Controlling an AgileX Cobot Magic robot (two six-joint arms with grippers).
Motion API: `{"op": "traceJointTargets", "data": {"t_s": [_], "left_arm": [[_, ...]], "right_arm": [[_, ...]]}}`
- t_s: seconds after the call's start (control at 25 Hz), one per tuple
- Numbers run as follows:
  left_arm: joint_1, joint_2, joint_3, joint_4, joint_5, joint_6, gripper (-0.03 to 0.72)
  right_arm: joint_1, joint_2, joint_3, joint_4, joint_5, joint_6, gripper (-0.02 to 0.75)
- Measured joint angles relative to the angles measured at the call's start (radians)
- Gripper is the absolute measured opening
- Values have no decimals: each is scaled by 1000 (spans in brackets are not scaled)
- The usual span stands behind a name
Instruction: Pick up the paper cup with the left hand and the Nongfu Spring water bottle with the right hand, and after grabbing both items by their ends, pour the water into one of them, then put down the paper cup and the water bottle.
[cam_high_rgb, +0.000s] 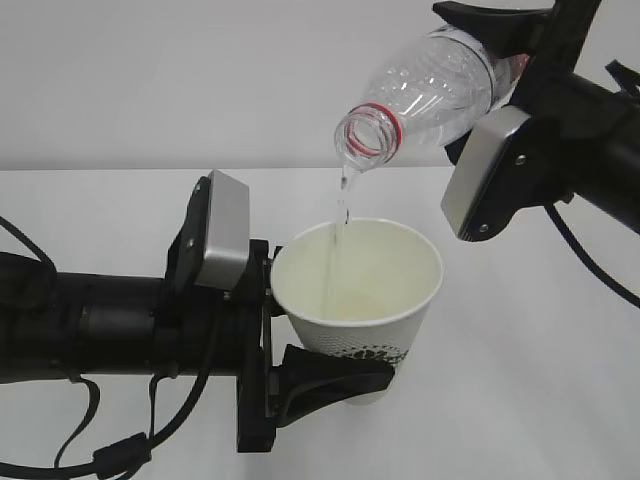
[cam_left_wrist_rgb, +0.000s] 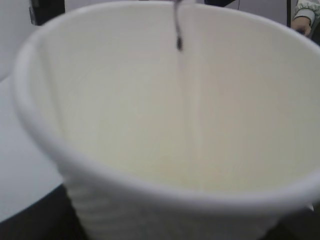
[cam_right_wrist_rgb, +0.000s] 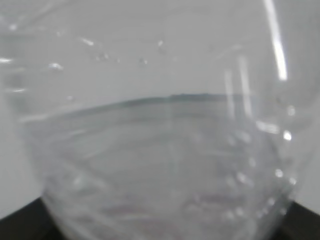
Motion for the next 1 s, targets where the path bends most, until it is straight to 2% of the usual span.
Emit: {"op": "traceJointTargets", "data": {"t_s": [0.44, 1.0], "left_arm": [[0, 0, 0, 22, 0, -65, 531], [0, 0, 0, 42, 0, -72, 531]], "right_arm": [[0, 0, 0, 18, 0, 0, 513], [0, 0, 0, 20, -2, -12, 513]]}}
